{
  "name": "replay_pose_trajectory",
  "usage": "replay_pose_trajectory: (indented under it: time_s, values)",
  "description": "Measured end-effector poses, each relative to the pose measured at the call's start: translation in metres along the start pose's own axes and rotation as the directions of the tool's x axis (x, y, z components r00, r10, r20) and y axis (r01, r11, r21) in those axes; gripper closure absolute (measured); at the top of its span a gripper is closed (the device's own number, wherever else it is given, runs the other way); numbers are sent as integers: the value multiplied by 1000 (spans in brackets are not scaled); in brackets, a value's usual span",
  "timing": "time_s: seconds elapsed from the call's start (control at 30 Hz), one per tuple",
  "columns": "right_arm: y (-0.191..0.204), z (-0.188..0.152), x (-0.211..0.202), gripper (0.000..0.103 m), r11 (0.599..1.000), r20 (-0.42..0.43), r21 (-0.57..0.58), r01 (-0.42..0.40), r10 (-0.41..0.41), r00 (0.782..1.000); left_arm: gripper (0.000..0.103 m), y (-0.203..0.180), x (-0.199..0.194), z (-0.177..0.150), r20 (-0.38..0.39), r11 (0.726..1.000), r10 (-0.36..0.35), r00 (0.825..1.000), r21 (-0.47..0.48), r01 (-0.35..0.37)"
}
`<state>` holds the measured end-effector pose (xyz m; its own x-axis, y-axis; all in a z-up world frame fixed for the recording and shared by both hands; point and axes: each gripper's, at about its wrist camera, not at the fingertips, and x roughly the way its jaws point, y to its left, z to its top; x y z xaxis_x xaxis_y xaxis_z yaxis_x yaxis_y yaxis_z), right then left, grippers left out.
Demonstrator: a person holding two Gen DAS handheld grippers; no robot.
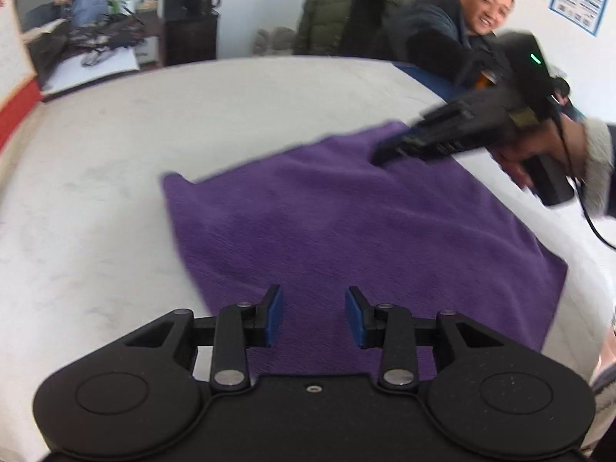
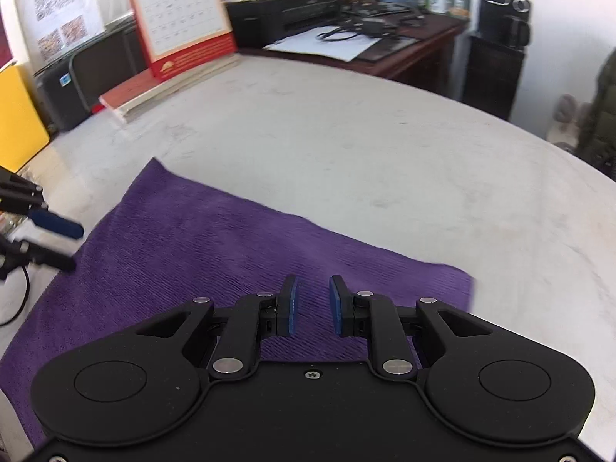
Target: Fold towel
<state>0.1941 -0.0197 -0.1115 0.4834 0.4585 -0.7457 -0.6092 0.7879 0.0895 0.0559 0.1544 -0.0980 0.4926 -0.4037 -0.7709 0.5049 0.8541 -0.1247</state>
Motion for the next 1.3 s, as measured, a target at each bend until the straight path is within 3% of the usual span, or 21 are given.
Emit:
replay_pose_trajectory:
  time_s: [0.1, 0.33, 0.53, 0.67, 0.83, 0.93, 1.17, 1.3]
  values:
    - [-12, 3, 5, 86, 1000, 8, 29, -11, 10, 1000, 68, -2, 1, -8, 12, 1000, -19, 1000, -5, 20]
    - [-66, 2, -4, 86, 986, 28, 140, 88, -92, 995, 68, 7, -2, -9, 8, 998, -55, 998, -18, 55]
    - [-72, -7, -23, 86, 964, 30, 206, 168, -178, 984, 68, 4, -6, -8, -6, 999, -36, 999, -3, 36]
    - [-40, -24, -56, 86, 979, 47, 169, 113, -123, 991, 68, -11, -23, -8, 7, 998, -50, 999, 24, 50]
    - [30, -61, -82, 86, 994, 13, 81, -68, 67, 998, 68, -50, -33, -21, -11, 993, -116, 993, 25, 116]
    - [53, -84, -84, 86, 990, -24, 75, -118, 120, 993, 68, -73, -29, -36, -52, 991, -126, 991, 27, 128]
    - [16, -128, -109, 86, 980, 7, 192, -58, 57, 998, 68, -85, -38, -65, -62, 996, -51, 997, -74, 46]
    - [-13, -152, -130, 86, 965, 39, 260, -17, 7, 999, 68, -90, -46, -73, -82, 997, 11, 997, -80, -17]
